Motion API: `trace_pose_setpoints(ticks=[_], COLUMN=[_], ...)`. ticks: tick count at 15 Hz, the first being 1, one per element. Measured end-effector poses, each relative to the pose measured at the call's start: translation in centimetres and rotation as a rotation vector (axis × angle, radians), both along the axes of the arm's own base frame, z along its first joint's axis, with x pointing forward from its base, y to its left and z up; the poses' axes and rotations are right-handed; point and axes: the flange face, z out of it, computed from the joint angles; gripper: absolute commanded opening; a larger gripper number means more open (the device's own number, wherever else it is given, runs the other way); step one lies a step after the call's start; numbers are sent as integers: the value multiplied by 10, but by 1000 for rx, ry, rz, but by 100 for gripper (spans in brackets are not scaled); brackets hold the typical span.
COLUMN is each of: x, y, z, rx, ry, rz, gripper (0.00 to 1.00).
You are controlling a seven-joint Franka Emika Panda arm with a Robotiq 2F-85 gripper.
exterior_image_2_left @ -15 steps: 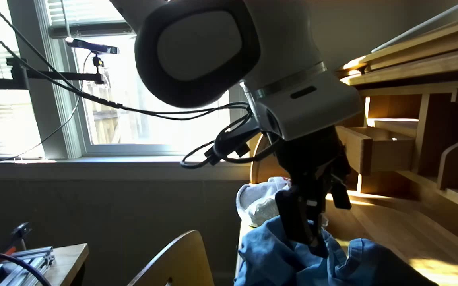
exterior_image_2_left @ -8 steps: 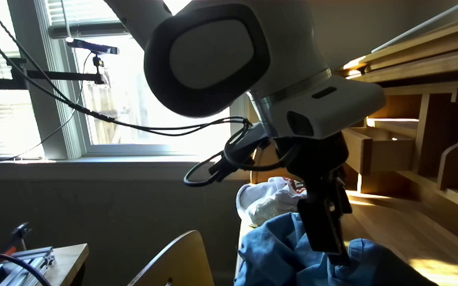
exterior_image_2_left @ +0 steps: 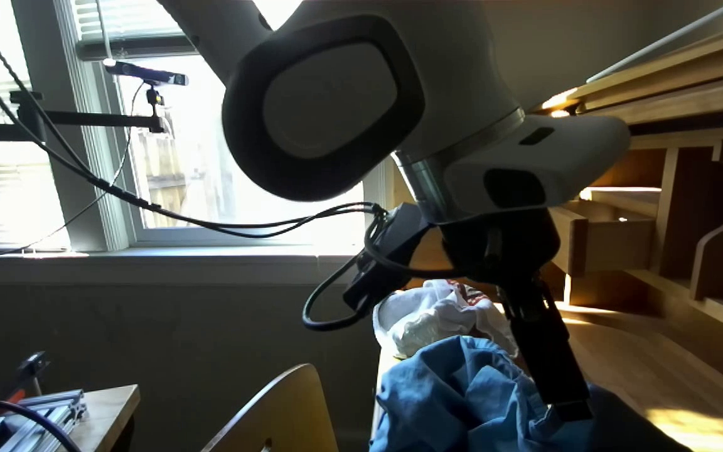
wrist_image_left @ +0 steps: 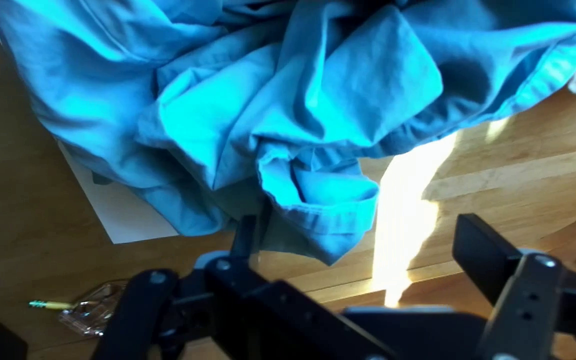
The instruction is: Hang the blue fabric on the backrest of the chair.
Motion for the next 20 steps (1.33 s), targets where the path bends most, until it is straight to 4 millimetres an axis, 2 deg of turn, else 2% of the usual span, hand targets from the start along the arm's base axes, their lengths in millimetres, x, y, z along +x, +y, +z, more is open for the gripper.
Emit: trace_pose_setpoints(ticks=[3, 5, 10, 12, 14, 20], x=[-2, -3, -5, -6, -6, -3], y=[6, 1, -42, -50, -49, -28], z=[-9, -13, -8, -8, -9, -14], rx=[-4, -22, -90, -97, -96, -84], ry=[18, 26, 23, 22, 22, 27], rz=[109, 162, 175, 173, 178, 226], gripper=[100, 100, 100, 100, 100, 100])
